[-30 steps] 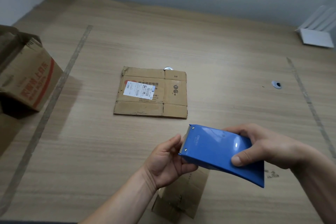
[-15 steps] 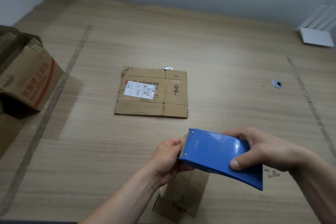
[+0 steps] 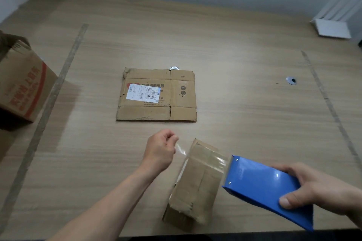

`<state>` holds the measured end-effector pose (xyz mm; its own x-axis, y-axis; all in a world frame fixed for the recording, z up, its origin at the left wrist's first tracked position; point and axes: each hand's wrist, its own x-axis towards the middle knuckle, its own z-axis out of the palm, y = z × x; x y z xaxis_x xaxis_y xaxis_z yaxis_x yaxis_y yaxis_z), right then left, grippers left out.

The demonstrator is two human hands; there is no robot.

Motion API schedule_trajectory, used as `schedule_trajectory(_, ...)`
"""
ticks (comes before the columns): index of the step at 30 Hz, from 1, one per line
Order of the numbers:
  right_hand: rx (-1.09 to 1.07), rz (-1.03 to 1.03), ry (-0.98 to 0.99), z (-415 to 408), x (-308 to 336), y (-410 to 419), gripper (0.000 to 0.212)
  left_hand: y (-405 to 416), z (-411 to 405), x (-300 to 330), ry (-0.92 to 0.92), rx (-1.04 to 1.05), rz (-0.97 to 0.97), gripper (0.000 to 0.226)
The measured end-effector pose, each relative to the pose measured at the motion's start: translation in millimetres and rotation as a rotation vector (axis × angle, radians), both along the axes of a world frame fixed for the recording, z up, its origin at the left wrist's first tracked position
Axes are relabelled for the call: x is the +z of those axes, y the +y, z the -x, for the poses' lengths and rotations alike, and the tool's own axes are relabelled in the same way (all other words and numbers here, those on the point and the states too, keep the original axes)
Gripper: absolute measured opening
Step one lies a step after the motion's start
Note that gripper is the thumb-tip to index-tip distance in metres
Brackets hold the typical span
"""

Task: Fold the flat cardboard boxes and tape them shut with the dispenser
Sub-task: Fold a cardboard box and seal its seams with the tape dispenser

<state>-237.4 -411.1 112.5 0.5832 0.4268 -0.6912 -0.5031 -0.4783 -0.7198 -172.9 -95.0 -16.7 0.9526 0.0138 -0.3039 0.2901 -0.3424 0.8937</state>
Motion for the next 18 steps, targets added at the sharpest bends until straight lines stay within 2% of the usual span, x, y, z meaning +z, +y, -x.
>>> schedule_trajectory(6,-0.061,0.123,-0.034,7,-23,-8,0.061,-10,0,-11,-0.078,-0.128,-0.133,0.029)
schedule_trajectory(12,-0.049,0.197,-0.041,12,-37,-5,0.064,-9,6,-24,-0.109,-0.107,-0.189,0.033)
schedule_trajectory(18,-0.038,0.246,-0.019,10,-44,-7,0.063,-14,6,-39,-0.080,-0.121,-0.218,0.026)
